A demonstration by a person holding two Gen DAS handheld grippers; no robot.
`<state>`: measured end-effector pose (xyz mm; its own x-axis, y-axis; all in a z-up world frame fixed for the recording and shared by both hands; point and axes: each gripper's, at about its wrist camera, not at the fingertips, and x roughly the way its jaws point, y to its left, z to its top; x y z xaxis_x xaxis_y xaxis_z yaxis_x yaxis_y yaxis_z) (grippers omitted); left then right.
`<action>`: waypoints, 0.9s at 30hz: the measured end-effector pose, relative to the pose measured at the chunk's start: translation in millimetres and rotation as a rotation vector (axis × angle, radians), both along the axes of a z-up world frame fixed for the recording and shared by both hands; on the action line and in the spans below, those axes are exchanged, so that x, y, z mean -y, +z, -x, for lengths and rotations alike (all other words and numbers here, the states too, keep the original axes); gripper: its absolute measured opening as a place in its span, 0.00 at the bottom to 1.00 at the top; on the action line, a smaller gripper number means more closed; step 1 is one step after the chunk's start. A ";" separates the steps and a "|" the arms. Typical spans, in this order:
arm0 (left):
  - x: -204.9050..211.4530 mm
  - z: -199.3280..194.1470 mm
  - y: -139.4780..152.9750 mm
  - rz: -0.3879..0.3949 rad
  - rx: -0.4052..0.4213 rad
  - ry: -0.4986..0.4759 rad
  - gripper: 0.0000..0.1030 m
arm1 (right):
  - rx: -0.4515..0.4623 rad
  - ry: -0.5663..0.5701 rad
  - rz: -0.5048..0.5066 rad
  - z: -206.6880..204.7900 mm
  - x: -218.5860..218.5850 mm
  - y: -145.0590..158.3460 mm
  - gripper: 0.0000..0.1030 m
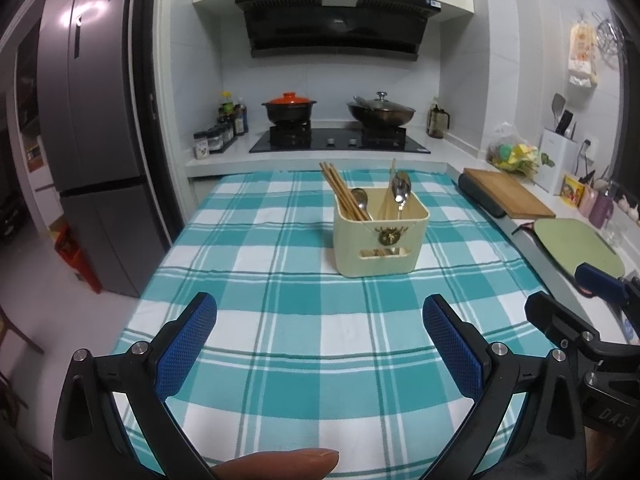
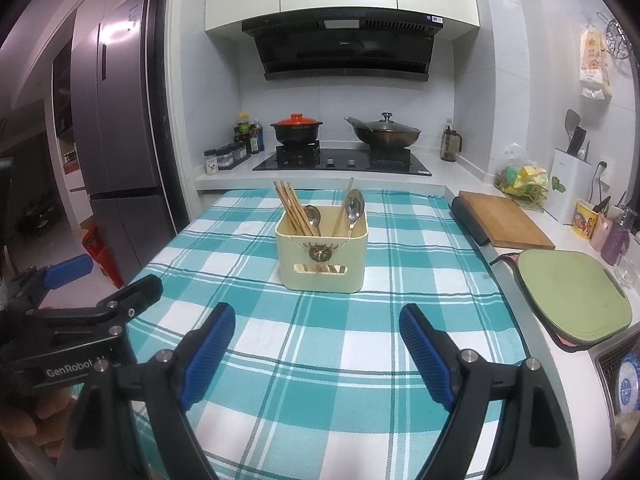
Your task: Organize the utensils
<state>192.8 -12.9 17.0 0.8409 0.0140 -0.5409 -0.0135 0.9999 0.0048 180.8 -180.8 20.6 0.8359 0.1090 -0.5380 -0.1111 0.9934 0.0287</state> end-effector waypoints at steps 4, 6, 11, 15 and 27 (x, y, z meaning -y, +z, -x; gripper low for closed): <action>-1.3 0.3 1.6 0.000 0.003 0.000 1.00 | 0.001 -0.001 0.001 0.0 -0.5 0.1 0.83; -1.5 0.3 1.6 0.000 0.002 0.001 1.00 | 0.002 -0.001 0.000 -0.1 -1.1 -0.1 0.83; -1.5 0.3 1.6 0.001 0.000 0.001 1.00 | 0.000 0.000 0.001 -0.1 -1.1 -0.1 0.83; -0.6 -0.8 1.4 0.000 -0.004 0.000 1.00 | 0.000 0.000 0.000 -0.2 -1.0 -0.2 0.83; 2.9 -3.5 -0.6 -0.001 -0.011 -0.004 1.00 | -0.003 -0.001 0.000 -0.3 -2.5 -0.6 0.83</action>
<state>196.2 -15.8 16.4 0.8348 0.0117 -0.5504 -0.0098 0.9999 0.0063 181.1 -178.3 19.9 0.8342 0.1085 -0.5407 -0.1103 0.9935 0.0292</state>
